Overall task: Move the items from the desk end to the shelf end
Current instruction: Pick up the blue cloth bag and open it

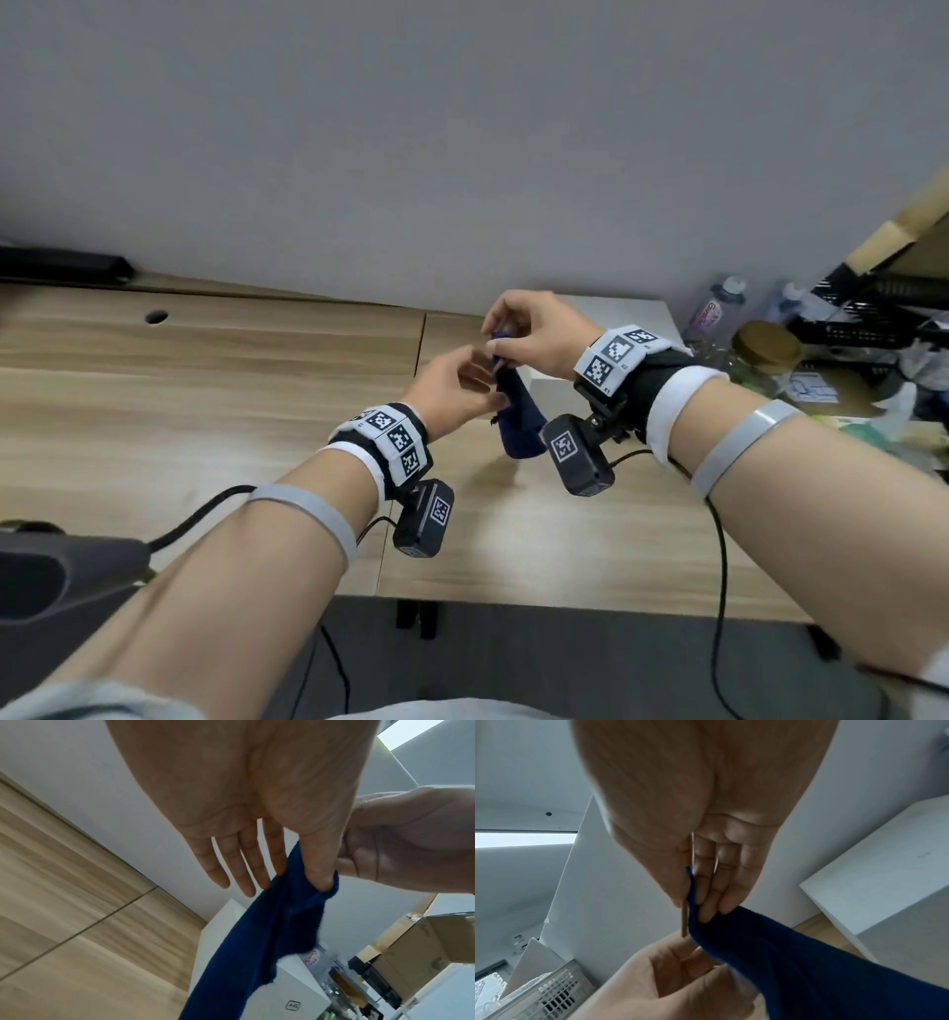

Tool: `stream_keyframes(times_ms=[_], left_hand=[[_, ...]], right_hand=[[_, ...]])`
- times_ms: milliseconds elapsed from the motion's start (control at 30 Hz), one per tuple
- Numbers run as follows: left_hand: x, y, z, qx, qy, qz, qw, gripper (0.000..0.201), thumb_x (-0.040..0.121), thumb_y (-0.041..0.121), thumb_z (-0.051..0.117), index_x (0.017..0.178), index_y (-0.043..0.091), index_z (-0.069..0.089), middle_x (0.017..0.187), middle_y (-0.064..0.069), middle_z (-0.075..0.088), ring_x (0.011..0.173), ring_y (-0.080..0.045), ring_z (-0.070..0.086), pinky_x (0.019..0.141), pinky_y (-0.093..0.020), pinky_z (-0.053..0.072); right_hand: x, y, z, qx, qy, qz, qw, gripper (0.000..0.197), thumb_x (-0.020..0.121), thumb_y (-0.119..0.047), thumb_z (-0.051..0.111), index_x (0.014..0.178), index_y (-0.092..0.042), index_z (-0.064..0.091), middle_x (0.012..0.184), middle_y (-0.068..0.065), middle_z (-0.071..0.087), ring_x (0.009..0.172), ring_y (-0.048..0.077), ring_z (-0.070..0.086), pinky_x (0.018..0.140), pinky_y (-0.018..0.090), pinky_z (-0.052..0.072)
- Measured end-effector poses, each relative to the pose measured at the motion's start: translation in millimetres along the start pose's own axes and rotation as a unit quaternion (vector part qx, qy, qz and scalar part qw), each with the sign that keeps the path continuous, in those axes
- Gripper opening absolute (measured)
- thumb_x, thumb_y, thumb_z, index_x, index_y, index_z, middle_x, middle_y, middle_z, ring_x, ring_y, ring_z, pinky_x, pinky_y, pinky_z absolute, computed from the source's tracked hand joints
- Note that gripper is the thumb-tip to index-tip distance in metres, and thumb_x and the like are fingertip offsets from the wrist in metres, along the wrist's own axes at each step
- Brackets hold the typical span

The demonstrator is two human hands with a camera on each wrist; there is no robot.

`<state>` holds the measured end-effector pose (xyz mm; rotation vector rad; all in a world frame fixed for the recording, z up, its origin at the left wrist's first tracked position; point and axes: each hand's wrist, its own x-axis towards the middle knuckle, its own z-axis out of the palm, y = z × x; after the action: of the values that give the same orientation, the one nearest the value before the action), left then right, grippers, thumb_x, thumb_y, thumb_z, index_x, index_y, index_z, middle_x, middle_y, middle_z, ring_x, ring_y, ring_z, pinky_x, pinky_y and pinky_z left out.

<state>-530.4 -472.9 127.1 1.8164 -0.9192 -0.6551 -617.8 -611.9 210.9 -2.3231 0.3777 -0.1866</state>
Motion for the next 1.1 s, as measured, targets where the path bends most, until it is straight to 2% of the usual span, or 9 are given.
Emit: stream_keyframes(times_ms=[233,333,433,667,767,833,900,1000,1100], left_hand=[[4,7,1,-0.080,-0.024,0.009,0.996,0.060,0.062,0.049,0.087,0.101,0.019,0.052,0.104,-0.007,0.072,0.094,-0.019,0.073,0.080,-0.036,0.060],[3,4,1,-0.034,-0.044,0.010,0.998,0.034,0.073,0.036,0.085,0.094,0.018,0.065,0.091,-0.003,0.077,0.088,-0.020,0.074,0.080,-0.040,0.061],[4,-4,1,0.053,0.016,0.038,0.998,0.005,0.087,0.016,0.073,0.090,0.018,0.071,0.088,-0.001,0.075,0.086,-0.019,0.071,0.086,-0.046,0.058],[13,6,-7,0.120,0.101,0.011,0.988,0.023,0.094,0.015,0.060,0.081,0.034,0.061,0.082,0.008,0.068,0.070,-0.010,0.060,0.065,-0.024,0.047],[17,5,-9,0.063,0.105,-0.039,0.992,0.024,0.099,0.012,0.049,0.085,0.030,0.057,0.090,-0.002,0.065,0.060,-0.020,0.069,0.049,-0.029,0.051],[17,7,-7,0.008,0.115,-0.064,0.991,0.023,0.101,0.009,0.045,0.090,0.028,0.054,0.097,-0.006,0.062,0.063,-0.022,0.074,0.055,-0.036,0.058],[16,11,-3,-0.033,0.138,-0.074,0.987,0.019,0.100,0.005,0.047,0.096,0.023,0.051,0.099,-0.008,0.058,0.068,-0.021,0.072,0.068,-0.039,0.059],[12,19,5,-0.093,0.152,-0.067,0.982,0.026,0.092,0.014,0.065,0.108,0.015,0.045,0.098,-0.006,0.057,0.083,-0.022,0.066,0.086,-0.045,0.058],[5,28,10,-0.041,0.157,-0.042,0.986,0.062,0.073,0.030,0.087,0.110,0.014,0.039,0.093,0.002,0.053,0.077,-0.015,0.055,0.072,-0.031,0.052]], right_hand=[[1,-6,-15,0.063,0.087,0.095,0.990,0.015,0.086,-0.004,0.056,0.084,-0.012,0.068,0.070,0.003,0.069,0.070,0.023,0.075,0.069,0.041,0.063],[-4,-8,-15,0.149,0.100,0.135,0.975,0.019,0.089,0.001,0.051,0.083,-0.007,0.066,0.078,0.015,0.068,0.073,0.031,0.075,0.072,0.046,0.062],[-10,-6,-17,0.184,0.115,0.159,0.963,0.024,0.089,0.001,0.044,0.084,-0.006,0.066,0.074,0.020,0.067,0.072,0.034,0.075,0.070,0.047,0.062],[-11,12,-32,0.232,0.066,0.190,0.952,0.028,0.091,-0.001,0.040,0.078,-0.008,0.064,0.074,0.021,0.071,0.073,0.031,0.074,0.077,0.042,0.062],[-8,18,-35,0.266,0.027,0.169,0.949,0.028,0.092,0.001,0.041,0.080,-0.007,0.065,0.087,0.022,0.072,0.078,0.026,0.074,0.084,0.040,0.057],[-6,21,-38,0.285,-0.006,0.153,0.946,0.026,0.092,0.003,0.041,0.092,-0.004,0.066,0.097,0.020,0.073,0.089,0.025,0.074,0.088,0.038,0.056],[-3,22,-40,0.291,-0.044,0.120,0.948,0.023,0.091,0.004,0.048,0.106,-0.001,0.064,0.104,0.018,0.074,0.098,0.024,0.073,0.088,0.037,0.057],[3,19,-42,0.257,-0.043,0.068,0.963,0.015,0.087,-0.003,0.067,0.102,-0.002,0.065,0.101,0.020,0.074,0.095,0.024,0.074,0.080,0.033,0.059],[12,12,-41,0.226,-0.020,0.047,0.973,0.010,0.090,-0.012,0.068,0.093,-0.004,0.063,0.085,0.015,0.076,0.073,0.024,0.075,0.066,0.029,0.056]])
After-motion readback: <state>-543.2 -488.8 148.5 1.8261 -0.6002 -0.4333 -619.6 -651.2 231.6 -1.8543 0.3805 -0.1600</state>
